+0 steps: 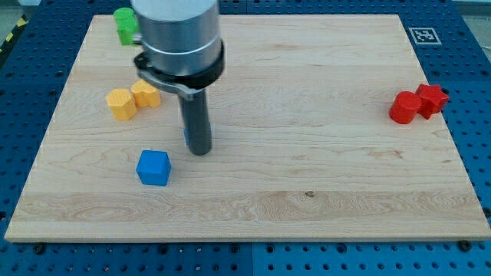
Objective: Move the blue triangle towards the center of the board
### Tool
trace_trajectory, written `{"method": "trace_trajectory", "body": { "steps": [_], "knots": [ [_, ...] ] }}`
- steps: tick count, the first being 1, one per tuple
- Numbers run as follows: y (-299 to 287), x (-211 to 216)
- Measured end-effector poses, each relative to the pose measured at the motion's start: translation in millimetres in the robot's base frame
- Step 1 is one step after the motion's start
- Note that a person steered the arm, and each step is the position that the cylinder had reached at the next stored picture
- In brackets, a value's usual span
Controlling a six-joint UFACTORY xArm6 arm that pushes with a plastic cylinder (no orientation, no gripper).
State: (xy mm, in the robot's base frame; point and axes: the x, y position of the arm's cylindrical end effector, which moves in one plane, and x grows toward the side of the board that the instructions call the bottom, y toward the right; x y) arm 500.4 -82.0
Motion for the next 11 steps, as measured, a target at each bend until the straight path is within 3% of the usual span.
{"method": "trace_trajectory", "body": {
  "steps": [2,6,8,9,11],
  "knots": [
    [-61.1,-11.2],
    [68.3,-33.0],
    [70.2,-33.0],
    [39.9,-34.7],
    [37.8,-60.4]
  ]
}}
